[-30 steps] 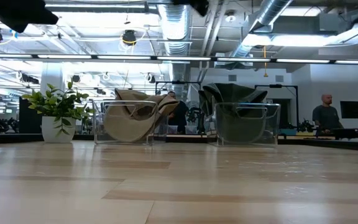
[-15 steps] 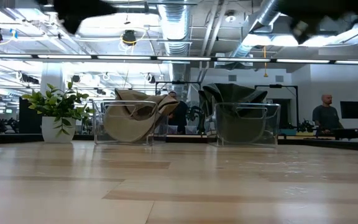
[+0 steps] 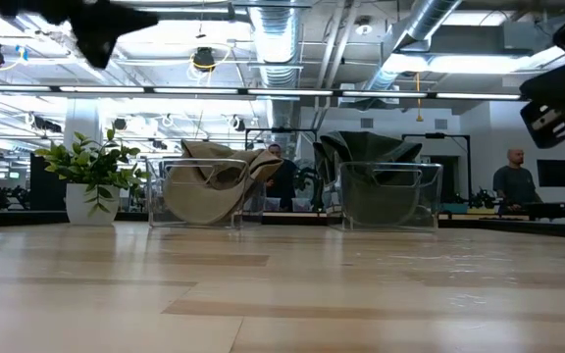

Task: Pick & Place hat
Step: Return to Home Position

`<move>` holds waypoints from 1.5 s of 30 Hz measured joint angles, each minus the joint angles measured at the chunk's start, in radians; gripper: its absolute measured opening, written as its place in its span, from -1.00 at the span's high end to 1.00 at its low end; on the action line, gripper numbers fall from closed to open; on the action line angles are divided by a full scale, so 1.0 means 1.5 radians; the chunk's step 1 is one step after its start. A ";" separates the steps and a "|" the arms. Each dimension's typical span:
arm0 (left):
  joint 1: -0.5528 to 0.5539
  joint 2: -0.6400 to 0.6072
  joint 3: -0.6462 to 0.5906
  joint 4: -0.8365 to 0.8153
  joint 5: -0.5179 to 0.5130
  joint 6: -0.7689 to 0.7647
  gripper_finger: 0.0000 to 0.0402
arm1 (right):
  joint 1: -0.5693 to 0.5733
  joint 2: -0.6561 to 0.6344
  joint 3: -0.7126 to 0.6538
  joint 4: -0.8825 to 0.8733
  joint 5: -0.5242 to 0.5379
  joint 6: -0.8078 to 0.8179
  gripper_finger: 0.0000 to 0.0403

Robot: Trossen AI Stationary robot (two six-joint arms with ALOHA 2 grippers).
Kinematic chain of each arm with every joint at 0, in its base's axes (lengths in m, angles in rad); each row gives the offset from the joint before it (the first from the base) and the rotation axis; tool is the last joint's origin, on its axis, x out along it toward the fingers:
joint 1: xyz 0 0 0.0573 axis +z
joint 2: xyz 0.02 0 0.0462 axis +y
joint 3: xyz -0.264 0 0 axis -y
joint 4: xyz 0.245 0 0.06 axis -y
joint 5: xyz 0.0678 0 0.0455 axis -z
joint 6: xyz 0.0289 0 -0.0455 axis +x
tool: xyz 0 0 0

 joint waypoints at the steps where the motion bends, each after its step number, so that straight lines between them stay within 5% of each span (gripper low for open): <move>1: 0.000 -0.030 -0.023 -0.001 0.000 -0.010 0.21 | 0.008 -0.002 0.000 -0.006 0.016 0.002 1.00; 8: 0.000 -0.214 -0.160 0.003 0.000 -0.042 0.21 | 0.036 -0.004 0.000 -0.041 0.053 -0.003 1.00; 16: 0.000 -0.327 -0.264 -0.003 -0.002 -0.090 0.21 | 0.032 -0.004 0.000 -0.083 0.052 -0.004 1.00; 39: 0.000 -0.335 -0.263 0.049 -0.010 -0.101 0.21 | 0.032 -0.004 -0.001 -0.082 0.050 -0.003 1.00; 45: 0.000 -0.335 -0.263 0.049 -0.010 -0.101 0.21 | 0.023 -0.003 -0.001 -0.054 0.051 0.074 1.00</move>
